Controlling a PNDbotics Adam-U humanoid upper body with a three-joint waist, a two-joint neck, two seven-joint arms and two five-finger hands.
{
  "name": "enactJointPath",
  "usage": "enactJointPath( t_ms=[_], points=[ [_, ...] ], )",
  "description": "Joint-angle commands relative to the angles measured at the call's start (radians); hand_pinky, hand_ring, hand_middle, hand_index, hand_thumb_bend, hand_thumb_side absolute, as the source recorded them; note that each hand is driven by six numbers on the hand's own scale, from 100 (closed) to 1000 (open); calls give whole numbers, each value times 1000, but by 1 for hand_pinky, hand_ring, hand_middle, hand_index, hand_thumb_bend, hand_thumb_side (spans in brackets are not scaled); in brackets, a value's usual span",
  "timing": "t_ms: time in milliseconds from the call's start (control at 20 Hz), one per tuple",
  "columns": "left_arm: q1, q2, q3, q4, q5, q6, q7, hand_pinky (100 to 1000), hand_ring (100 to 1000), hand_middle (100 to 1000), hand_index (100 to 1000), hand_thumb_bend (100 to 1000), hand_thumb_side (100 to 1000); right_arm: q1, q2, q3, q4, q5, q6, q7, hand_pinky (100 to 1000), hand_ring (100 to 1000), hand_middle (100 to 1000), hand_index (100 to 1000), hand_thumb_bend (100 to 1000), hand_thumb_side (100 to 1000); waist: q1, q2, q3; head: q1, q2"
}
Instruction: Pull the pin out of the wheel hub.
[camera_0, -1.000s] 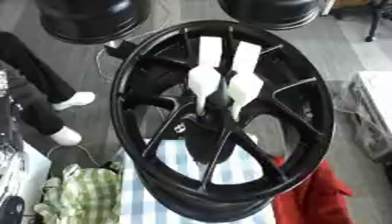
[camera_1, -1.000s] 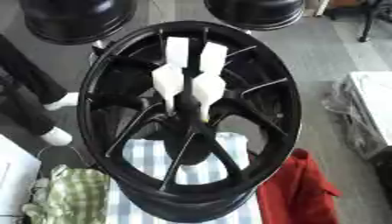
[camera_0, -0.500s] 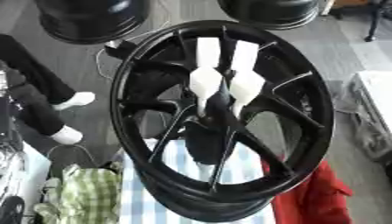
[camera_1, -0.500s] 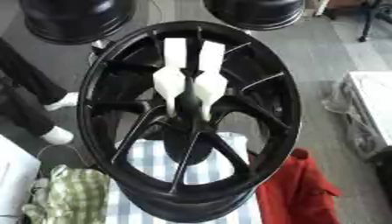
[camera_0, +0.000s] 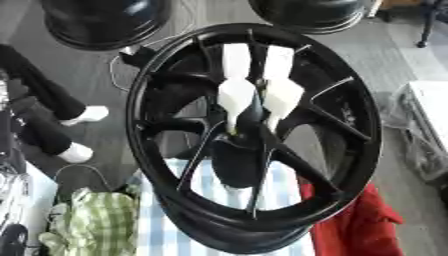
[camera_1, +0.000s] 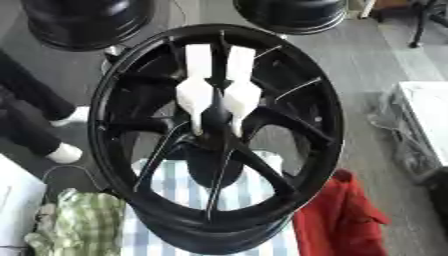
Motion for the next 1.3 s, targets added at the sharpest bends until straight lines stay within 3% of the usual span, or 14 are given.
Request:
enactJointPath(
  t_ms=[50,250,400,700,1300],
  points=[
    [-6,20,8,-23,-4,-3,-2,726,714,675,736,249,768,-18,-43,2,-24,12,-7,26,909,775,778,808,106,368,-1,-13,1,-2,-4],
    [-7,21,7,-23,-4,-1,-4,727,715,676,736,247,770,-26,-52,25,-35,55,-29,126,903,779,777,816,195,369,-1,-13,1,-4,-3],
    [-6,21,5,-22,-5,0,-8,727,715,676,736,245,771,-34,-55,39,-41,115,-61,264,892,778,778,843,291,369,-1,-13,2,-6,-4],
    [-6,21,2,-21,-7,2,-13,727,716,676,735,244,771,-54,-55,70,-22,213,-83,445,873,768,772,850,359,398,-3,-15,4,-8,-3],
    [-8,19,-3,-20,-9,4,-22,727,717,675,735,241,774,-103,-25,154,43,322,-96,572,869,777,769,846,382,380,-5,-15,13,-11,-3]
  ],
)
